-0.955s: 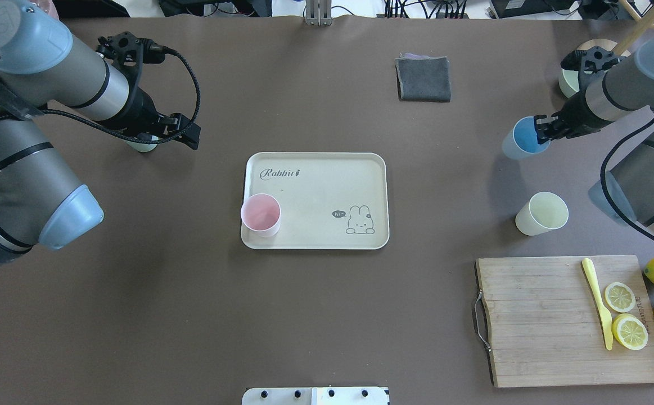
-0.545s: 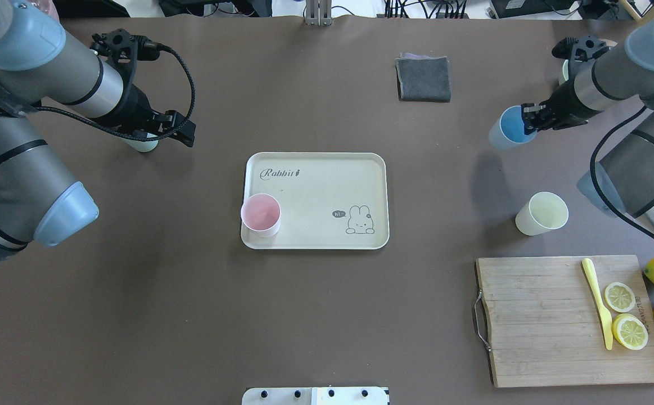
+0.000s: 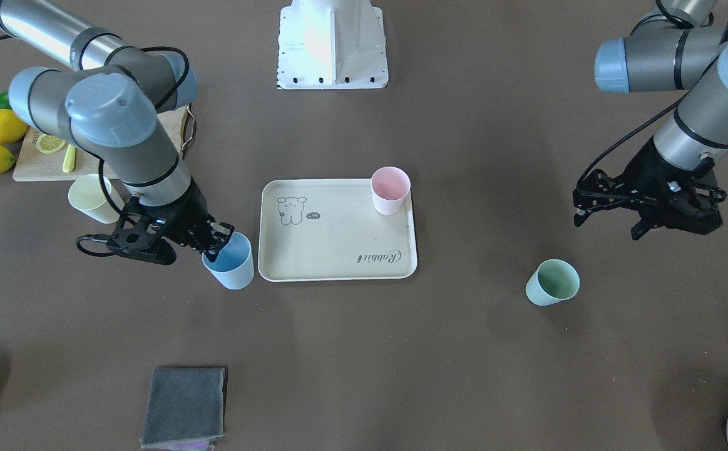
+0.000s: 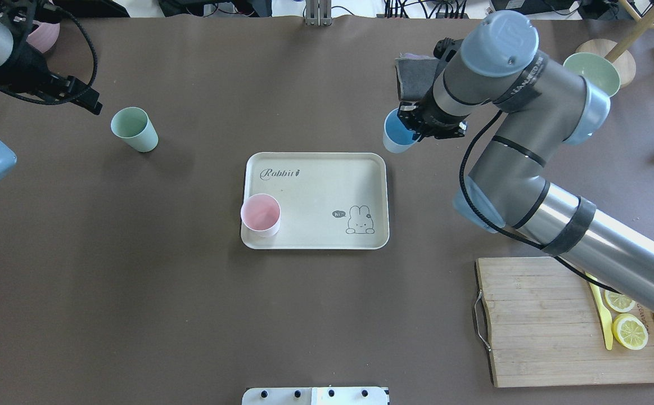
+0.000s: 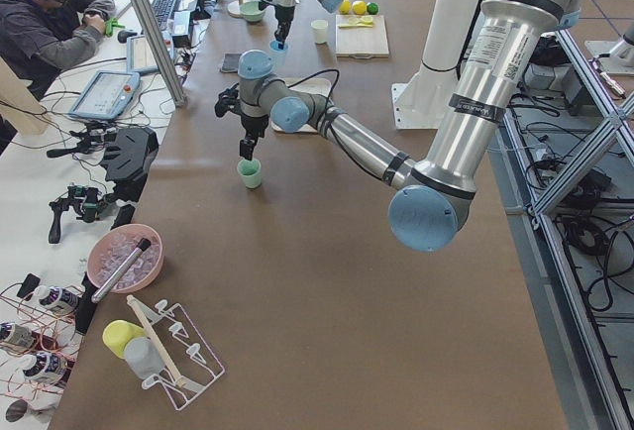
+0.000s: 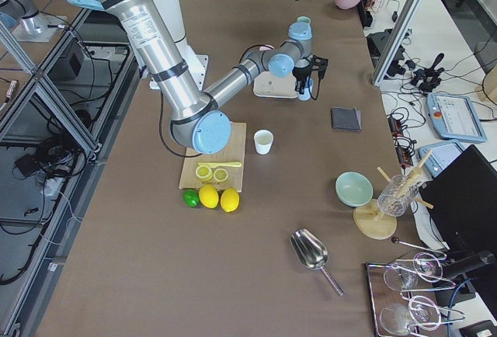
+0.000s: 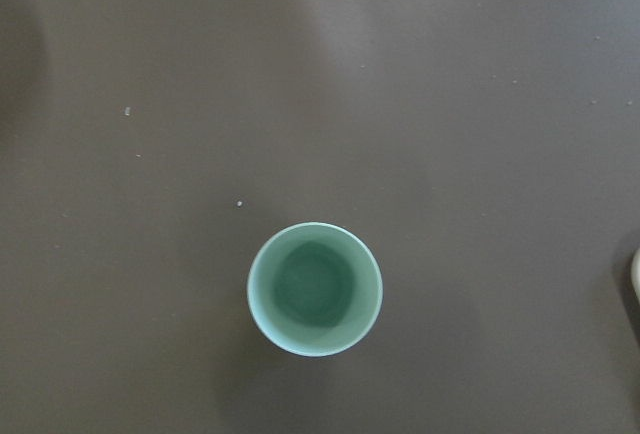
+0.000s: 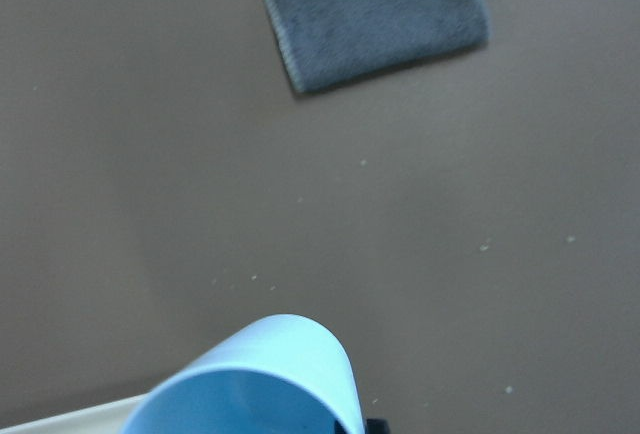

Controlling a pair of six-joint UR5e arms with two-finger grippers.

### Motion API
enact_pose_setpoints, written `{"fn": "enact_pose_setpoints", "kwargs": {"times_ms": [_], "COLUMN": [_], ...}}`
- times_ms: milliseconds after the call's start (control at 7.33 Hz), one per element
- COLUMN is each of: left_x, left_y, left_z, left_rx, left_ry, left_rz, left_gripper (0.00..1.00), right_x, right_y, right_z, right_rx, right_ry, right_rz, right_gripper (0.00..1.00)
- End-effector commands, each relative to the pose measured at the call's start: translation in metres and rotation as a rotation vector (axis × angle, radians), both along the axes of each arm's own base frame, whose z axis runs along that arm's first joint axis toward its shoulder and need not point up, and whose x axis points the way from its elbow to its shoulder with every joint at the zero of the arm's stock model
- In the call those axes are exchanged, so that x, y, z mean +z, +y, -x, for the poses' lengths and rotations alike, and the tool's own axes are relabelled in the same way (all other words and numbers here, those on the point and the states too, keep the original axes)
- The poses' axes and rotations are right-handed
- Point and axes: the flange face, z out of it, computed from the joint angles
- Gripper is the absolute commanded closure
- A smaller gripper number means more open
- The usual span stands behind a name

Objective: Place all cups on tray

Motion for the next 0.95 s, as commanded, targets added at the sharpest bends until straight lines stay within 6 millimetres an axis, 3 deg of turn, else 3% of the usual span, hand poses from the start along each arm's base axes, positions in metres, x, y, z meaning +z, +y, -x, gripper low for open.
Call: {"fn": "enact_pose_setpoints", "kwargs": {"times_ms": [0, 136, 409, 682, 818], "left_x": [0.004, 0.004, 0.004, 0.005, 0.014], "left_y": [-0.003, -0.003, -0.002, -0.003, -0.007], "left_z": [0.004, 0.004, 0.004, 0.004, 0.0], "left_rx": [0.001, 0.001, 0.002, 0.001, 0.004], "left_ry": [-0.005, -0.004, -0.003, -0.004, -0.012], "left_rz": [-0.003, -0.005, -0.004, -0.005, 0.006], "left_gripper": [0.02, 0.02, 0.02, 0.02, 0.02], "right_x": [-0.027, -0.025, -0.027, -0.03, -0.028], "right_y": [0.025, 0.027, 0.029, 0.02, 0.004], "right_z": [0.052, 0.065, 0.065, 0.053, 0.035], "right_rx": [0.017, 0.019, 0.015, 0.027, 0.043], "right_ry": [-0.004, 0.01, 0.007, 0.004, 0.002], "right_rz": [0.013, 0.016, 0.012, 0.0, 0.001], "right_gripper": [0.6, 0.4, 0.15, 0.03, 0.01]}}
